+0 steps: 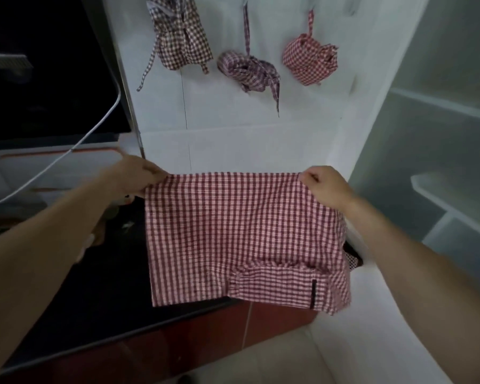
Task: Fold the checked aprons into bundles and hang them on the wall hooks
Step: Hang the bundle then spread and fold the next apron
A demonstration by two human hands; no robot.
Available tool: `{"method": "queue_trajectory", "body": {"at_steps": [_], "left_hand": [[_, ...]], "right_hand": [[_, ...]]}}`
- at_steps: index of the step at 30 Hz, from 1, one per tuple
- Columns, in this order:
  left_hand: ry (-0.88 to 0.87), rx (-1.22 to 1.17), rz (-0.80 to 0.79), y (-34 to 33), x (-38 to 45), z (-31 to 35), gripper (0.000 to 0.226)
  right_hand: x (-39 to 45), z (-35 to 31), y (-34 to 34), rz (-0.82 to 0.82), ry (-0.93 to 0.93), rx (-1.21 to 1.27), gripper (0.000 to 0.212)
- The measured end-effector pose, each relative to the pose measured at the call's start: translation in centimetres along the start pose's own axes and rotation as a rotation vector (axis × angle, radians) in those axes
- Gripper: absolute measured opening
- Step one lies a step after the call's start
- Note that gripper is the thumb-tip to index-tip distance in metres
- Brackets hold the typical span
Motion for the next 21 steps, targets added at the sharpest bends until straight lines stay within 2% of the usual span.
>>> {"method": "queue_trajectory", "body": {"at_steps": [1,3,5,6,8,9,12,15,18,19,21], "left_hand": [[-0.014,-0.007,-0.05,-0.3,-0.2,-0.7,0.002],[-0.021,-0.097,-0.168,-1.0,-0.9,-1.9,0.015],[-0.031,-0.069,-0.247,-1.8,-1.5,-2.9,0.018],[-0.05,-0.042,-0.272,-2.3,-1.8,-3.1,0.018],[-0.071,0.002,-0.254,-3.1,-2.2,-4.0,0.02],[-0.073,-0.001,-0.221,-3.4,-2.3,-4.5,0.022],[-0.024,-0.246,-0.136,-5.1,-2.5,-6.0,0.032],[0.001,-0.208,-0.071,-6.5,-2.8,-7.4,0.037],[0.051,-0.159,-0.13,-7.6,-2.6,-8.7,0.039],[0.072,-0.13,-0.157,-7.8,-2.5,-9.2,0.038],[0.121,-0.099,-0.195,-7.7,-2.0,-10.6,0.035]], "right_hand": [[0.1,0.1,0.5,-0.023,0.004,-0.013,0.034],[-0.1,0.0,0.4,-0.182,-0.003,-0.091,0.025],[-0.2,0.6,0.3,-0.268,-0.015,-0.102,0.013],[-0.2,1.1,0.1,-0.286,-0.028,-0.089,0.022],[-0.4,2.0,-0.5,-0.346,-0.066,-0.104,0.041],[-0.6,2.5,-1.0,-0.378,-0.069,-0.146,0.04],[-1.0,3.5,-2.8,-0.463,-0.049,-0.249,0.019],[-1.5,5.0,-5.0,-0.59,-0.123,-0.331,0.039],[-2.2,7.9,-7.9,-0.78,-0.174,-0.501,0.079],[-2.3,8.6,-8.5,-0.812,-0.188,-0.531,0.084],[-2.6,9.3,-9.0,-0.838,-0.226,-0.53,0.073]]}}
Point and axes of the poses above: each hand's wrist, its own x-axis towards the middle knuckle, its own y-axis out of the back of the hand, z = x × y, the point moved 5 cm from there along x, towards the middle knuckle, and after that the axes turned 6 degrees about -y, right-handed, at the moved point
